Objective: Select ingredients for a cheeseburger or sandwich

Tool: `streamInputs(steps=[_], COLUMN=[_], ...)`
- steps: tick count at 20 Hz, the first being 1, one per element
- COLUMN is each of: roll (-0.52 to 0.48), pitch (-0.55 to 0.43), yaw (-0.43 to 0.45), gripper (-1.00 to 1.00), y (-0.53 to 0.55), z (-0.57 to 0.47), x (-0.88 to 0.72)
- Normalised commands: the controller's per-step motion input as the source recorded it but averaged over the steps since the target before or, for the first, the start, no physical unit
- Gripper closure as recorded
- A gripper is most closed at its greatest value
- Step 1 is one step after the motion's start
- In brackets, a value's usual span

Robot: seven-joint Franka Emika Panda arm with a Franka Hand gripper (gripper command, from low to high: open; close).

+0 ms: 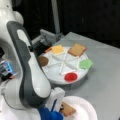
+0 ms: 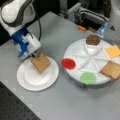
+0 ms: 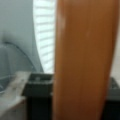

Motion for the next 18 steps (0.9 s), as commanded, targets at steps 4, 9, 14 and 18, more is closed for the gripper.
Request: streamInputs(steps=[4,9,14,18], roll=[-0.105,-0.090,-0.043,-0.013], pitch=[0.096,0.098,0.106,0.140], yaw=[0.212,0.243,0.262,0.257], gripper=[1.00,1.00,1.00,1.00], y=[-0.28,-0.23,-0.16,-0.13], z=[-0.15,-0.07,0.03,0.08], x=[0.44,0.34,0.27,0.26])
